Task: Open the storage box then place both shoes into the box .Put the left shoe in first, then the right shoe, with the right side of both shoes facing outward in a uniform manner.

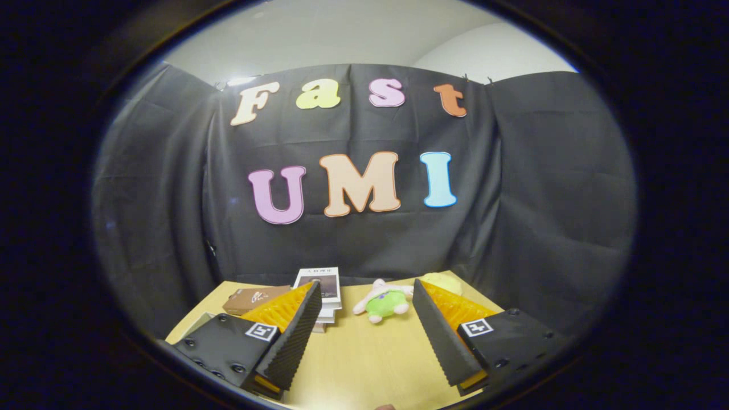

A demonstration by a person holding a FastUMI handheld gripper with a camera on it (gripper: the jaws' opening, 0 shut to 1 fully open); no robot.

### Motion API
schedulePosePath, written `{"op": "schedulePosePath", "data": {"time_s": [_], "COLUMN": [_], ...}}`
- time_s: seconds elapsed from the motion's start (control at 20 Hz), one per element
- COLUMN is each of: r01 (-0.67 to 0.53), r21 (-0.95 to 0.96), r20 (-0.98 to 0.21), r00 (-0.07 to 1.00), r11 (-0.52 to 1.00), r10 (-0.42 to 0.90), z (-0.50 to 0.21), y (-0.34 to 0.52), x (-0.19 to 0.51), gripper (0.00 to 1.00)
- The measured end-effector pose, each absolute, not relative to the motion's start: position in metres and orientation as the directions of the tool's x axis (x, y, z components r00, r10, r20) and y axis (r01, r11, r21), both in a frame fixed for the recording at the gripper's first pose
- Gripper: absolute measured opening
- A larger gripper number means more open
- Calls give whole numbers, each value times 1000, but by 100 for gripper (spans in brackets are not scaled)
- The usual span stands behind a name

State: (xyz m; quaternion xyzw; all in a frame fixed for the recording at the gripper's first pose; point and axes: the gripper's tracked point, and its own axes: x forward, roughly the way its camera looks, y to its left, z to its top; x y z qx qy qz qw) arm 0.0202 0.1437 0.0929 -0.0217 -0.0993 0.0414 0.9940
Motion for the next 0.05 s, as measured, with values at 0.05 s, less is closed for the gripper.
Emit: {"op": "schedulePosePath", "data": {"time_s": [0.05], "r01": [-77], "r21": [-53], "r20": [196], "r00": [977], "r11": [996], "r10": [86], "z": [94], "y": [141], "x": [19], "gripper": [100]}}
